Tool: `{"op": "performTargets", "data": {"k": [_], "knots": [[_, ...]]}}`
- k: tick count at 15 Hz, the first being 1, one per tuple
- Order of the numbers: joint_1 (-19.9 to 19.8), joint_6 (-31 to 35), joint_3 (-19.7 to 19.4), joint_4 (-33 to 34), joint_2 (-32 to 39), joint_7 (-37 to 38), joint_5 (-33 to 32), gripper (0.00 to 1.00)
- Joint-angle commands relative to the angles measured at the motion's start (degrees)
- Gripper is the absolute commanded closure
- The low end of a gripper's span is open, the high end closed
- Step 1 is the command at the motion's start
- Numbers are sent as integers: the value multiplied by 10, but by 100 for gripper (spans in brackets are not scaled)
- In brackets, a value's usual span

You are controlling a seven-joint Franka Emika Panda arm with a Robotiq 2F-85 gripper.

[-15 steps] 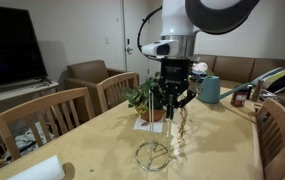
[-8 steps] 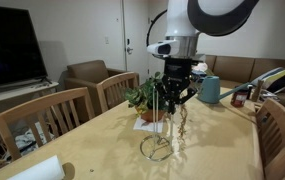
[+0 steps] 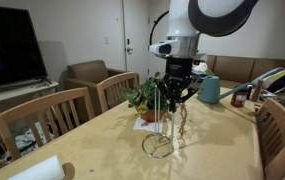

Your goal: Pick up the silver mental object on the left side of the table and place it near the plant

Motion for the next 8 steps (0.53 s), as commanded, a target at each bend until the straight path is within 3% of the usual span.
{"op": "performTargets", "data": {"k": [1,8], "knots": [[-4,13,3,-16,-11,8,1,60],[0,12,3,-26,-22,14,-4,8]]}}
